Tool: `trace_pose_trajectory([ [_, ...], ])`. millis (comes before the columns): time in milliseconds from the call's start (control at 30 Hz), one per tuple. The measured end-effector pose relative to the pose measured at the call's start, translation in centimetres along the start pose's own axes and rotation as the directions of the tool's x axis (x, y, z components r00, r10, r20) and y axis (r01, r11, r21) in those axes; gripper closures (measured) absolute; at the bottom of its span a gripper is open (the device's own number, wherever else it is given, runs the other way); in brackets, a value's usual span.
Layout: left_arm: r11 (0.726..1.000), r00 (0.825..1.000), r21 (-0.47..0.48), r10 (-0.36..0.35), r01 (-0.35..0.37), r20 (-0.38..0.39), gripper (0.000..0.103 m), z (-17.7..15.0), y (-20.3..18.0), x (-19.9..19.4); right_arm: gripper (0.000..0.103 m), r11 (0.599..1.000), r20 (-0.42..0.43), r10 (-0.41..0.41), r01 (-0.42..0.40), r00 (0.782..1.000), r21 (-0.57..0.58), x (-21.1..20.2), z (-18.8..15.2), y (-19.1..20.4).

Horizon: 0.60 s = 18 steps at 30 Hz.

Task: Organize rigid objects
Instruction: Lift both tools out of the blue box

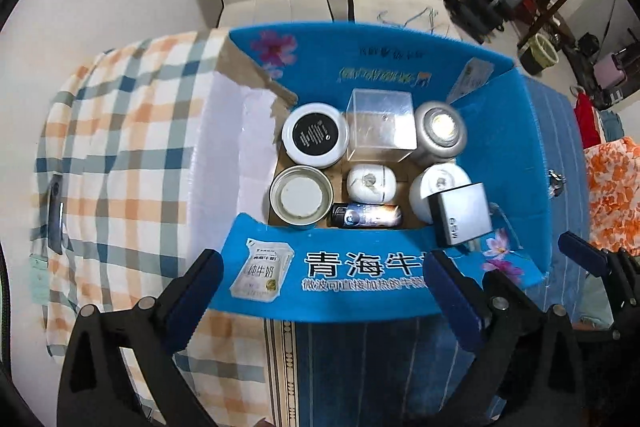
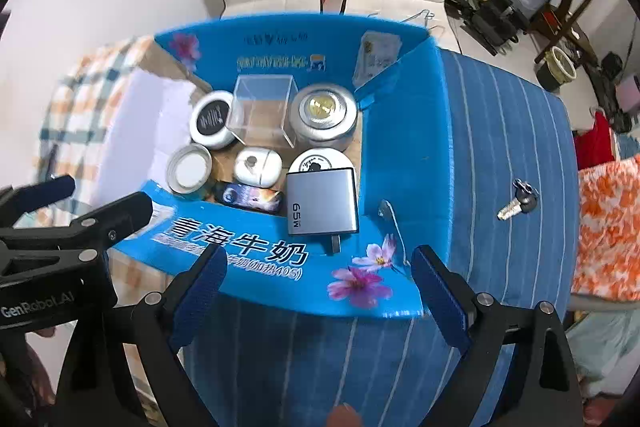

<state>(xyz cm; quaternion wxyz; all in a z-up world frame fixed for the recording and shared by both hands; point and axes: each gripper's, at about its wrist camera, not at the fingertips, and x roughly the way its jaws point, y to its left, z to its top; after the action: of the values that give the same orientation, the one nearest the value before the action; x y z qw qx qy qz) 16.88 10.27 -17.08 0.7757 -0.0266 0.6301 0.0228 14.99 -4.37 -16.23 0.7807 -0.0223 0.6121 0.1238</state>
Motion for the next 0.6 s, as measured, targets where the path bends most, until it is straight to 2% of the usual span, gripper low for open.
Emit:
trace_pose_trajectory([
  [300, 1.0, 0.991, -0.01, -0.002, 0.003, 0.132, 0.001, -1.0, -0.7, -6.8, 0.008, 0.999, 0.086, 0.028, -0.032, 0.996, 0.037, -6.9, -1.0, -1.7],
  [600, 1.0, 0.976, -0.002, -0.016, 0.017, 0.217, 0.001, -1.3, -2.2, -11.4, 0.008, 0.995, 0.159, 0.066, -0.077, 0.985, 0.064, -12.4, -1.5, -3.3],
])
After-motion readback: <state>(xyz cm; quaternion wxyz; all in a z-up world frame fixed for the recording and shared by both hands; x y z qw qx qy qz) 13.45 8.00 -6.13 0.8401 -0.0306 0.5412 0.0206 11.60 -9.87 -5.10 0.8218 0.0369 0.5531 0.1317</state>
